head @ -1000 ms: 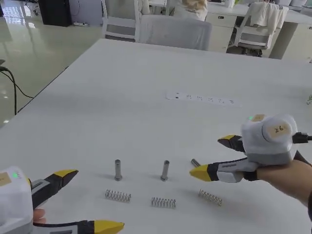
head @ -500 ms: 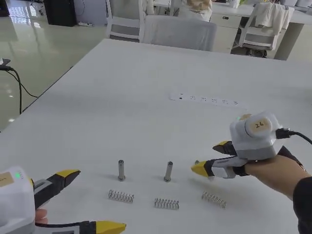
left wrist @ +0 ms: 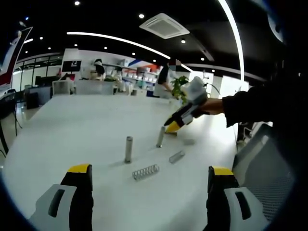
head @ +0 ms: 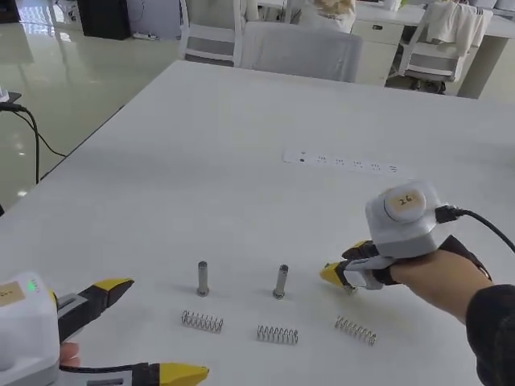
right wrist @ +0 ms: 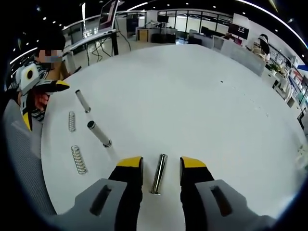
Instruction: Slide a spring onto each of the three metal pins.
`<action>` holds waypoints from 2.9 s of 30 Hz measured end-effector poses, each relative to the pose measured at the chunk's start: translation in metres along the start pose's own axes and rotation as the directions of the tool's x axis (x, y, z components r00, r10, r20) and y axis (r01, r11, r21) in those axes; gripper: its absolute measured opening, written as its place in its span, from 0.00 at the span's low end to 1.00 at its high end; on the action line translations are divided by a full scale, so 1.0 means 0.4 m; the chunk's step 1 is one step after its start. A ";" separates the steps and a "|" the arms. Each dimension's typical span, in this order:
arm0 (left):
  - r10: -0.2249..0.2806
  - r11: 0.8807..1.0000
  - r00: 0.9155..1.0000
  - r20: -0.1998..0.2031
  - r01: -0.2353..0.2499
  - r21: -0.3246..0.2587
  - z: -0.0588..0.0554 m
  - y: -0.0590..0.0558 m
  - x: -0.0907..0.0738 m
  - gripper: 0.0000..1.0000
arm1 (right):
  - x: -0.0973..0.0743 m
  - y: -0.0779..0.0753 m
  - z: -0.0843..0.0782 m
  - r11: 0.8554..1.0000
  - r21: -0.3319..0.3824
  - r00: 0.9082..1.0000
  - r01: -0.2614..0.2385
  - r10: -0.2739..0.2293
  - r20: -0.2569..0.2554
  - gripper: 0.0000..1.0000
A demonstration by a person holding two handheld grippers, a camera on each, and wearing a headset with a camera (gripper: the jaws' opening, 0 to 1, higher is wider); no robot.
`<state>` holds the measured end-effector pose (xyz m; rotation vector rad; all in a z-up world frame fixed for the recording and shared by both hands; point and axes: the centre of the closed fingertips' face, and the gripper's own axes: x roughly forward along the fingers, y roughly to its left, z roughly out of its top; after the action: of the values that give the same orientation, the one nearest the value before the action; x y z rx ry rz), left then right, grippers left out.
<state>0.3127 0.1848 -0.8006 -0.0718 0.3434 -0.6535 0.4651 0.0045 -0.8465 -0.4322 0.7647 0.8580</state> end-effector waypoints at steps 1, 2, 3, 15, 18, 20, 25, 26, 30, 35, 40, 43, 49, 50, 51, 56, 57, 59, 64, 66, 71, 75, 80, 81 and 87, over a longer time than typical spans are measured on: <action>-0.001 1.000 1.000 0.000 0.001 0.000 0.000 0.000 0.001 0.97 | 0.004 -0.004 -0.004 1.000 0.004 1.000 0.009 -0.009 -0.014 0.25; -0.001 1.000 1.000 -0.001 0.001 0.001 -0.001 0.000 0.001 0.97 | 0.005 -0.005 -0.008 1.000 0.005 1.000 0.013 -0.013 -0.026 0.23; -0.001 1.000 1.000 -0.002 0.001 0.000 -0.002 0.000 0.001 0.97 | 0.008 -0.005 -0.009 1.000 0.006 0.999 0.014 -0.013 -0.029 0.21; 0.004 1.000 1.000 -0.001 -0.004 -0.005 -0.005 0.004 -0.001 0.96 | 0.028 0.001 -0.014 1.000 0.008 0.998 0.006 -0.006 -0.058 0.16; 0.005 1.000 1.000 -0.001 -0.005 -0.006 -0.005 0.004 -0.001 0.96 | 0.031 -0.002 -0.014 1.000 0.012 0.998 0.011 -0.010 -0.066 0.14; 0.005 1.000 1.000 -0.001 -0.005 -0.008 -0.007 0.005 -0.002 0.96 | 0.032 -0.004 -0.014 1.000 0.015 0.997 0.014 -0.013 -0.072 0.13; 0.007 1.000 1.000 -0.002 -0.007 -0.010 -0.009 0.007 -0.003 0.96 | 0.037 -0.007 -0.017 1.000 0.012 0.996 0.022 -0.021 -0.091 0.10; 0.008 1.000 1.000 -0.001 -0.008 -0.010 -0.009 0.008 -0.003 0.96 | 0.038 -0.008 -0.019 1.000 0.010 0.995 0.023 -0.022 -0.096 0.09; 0.010 1.000 1.000 0.001 -0.010 -0.012 -0.008 0.011 -0.004 0.96 | 0.040 -0.010 -0.021 0.999 0.022 0.995 0.023 -0.021 -0.103 0.07; 0.011 1.000 1.000 0.000 -0.011 -0.014 -0.010 0.011 -0.005 0.96 | 0.041 -0.006 -0.019 0.999 0.019 0.993 0.030 -0.027 -0.117 0.05; 0.013 1.000 1.000 0.004 -0.012 -0.011 -0.006 0.012 -0.007 0.96 | 0.038 -0.013 -0.023 0.995 0.088 0.994 0.039 -0.029 -0.104 0.05; 0.016 1.000 1.000 0.005 -0.016 -0.010 -0.003 0.014 -0.010 0.96 | 0.030 -0.012 -0.026 0.996 0.082 0.994 0.043 -0.034 -0.103 0.05; 0.009 1.000 1.000 0.004 -0.009 -0.003 0.001 0.006 -0.008 0.96 | -0.001 -0.015 -0.019 0.993 0.108 0.997 0.053 -0.046 -0.069 0.05; 0.009 1.000 1.000 0.004 -0.009 -0.002 0.001 0.005 -0.007 0.96 | -0.005 -0.015 -0.019 0.992 0.111 0.997 0.055 -0.048 -0.065 0.05; 0.007 1.000 1.000 0.005 -0.007 -0.001 0.003 0.004 -0.007 0.96 | -0.013 -0.013 -0.020 0.992 0.115 0.997 0.056 -0.049 -0.063 0.05; 0.000 1.000 1.000 0.007 0.000 0.005 0.006 -0.001 -0.004 0.96 | -0.035 -0.009 -0.023 0.991 0.119 0.997 0.062 -0.057 -0.052 0.05; -0.002 1.000 1.000 0.006 0.002 0.007 0.007 -0.003 -0.004 0.96 | -0.040 -0.008 -0.024 0.991 0.118 0.997 0.064 -0.059 -0.047 0.05; -0.004 1.000 1.000 0.005 0.004 0.008 0.006 -0.003 -0.004 0.96 | -0.048 -0.006 -0.024 0.991 0.119 0.997 0.068 -0.063 -0.040 0.05; -0.006 1.000 1.000 0.006 0.006 0.012 0.010 -0.006 -0.004 0.96 | -0.072 0.002 -0.020 0.990 0.117 0.997 0.075 -0.074 -0.018 0.05; -0.007 1.000 1.000 0.006 0.007 0.013 0.010 -0.008 -0.003 0.96 | -0.078 0.005 -0.021 0.990 0.117 0.997 0.077 -0.076 -0.013 0.05; -0.011 1.000 1.000 0.004 0.011 0.017 0.010 -0.012 -0.002 0.96 | -0.094 0.015 -0.025 0.990 0.117 0.997 0.079 -0.079 -0.004 0.05; -0.009 1.000 1.000 0.007 0.009 0.018 0.012 -0.011 -0.001 0.96 | -0.108 0.021 -0.031 0.990 0.115 0.996 0.083 -0.084 0.005 0.05; -0.012 1.000 1.000 0.008 0.012 0.021 0.014 -0.016 0.000 0.96 | -0.119 0.027 -0.039 0.989 0.118 0.996 0.083 -0.086 0.012 0.05; -0.013 1.000 1.000 0.007 0.012 0.022 0.014 -0.018 0.000 0.96 | -0.124 0.030 -0.041 0.990 0.116 0.996 0.084 -0.086 0.014 0.05; -0.013 1.000 1.000 0.011 0.013 0.025 0.018 -0.019 0.000 0.96 | -0.138 0.031 -0.051 0.989 0.117 0.995 0.089 -0.093 0.025 0.05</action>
<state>0.3105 0.1784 -0.7925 -0.0538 0.3245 -0.6699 0.4234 -0.0291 -0.8193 -0.3475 0.7571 0.7293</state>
